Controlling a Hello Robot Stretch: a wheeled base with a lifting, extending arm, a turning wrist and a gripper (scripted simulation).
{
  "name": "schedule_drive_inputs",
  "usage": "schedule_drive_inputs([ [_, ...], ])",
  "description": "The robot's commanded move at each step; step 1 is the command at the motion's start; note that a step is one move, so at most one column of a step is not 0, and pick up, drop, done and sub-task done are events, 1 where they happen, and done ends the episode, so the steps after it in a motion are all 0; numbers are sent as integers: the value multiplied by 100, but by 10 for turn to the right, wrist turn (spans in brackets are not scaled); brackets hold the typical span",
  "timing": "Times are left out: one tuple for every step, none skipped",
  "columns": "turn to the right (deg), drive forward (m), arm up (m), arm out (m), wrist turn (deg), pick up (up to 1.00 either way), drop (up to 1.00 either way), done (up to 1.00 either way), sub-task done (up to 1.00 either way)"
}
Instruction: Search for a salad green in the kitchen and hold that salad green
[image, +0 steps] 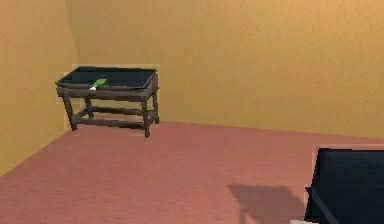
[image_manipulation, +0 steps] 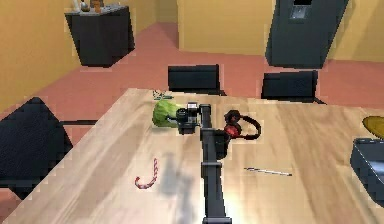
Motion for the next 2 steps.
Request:
schedule_drive_inputs([
  [0,0,10,0,0,0,0,0,0],
  [0,0,0,0,0,0,0,100,0],
])
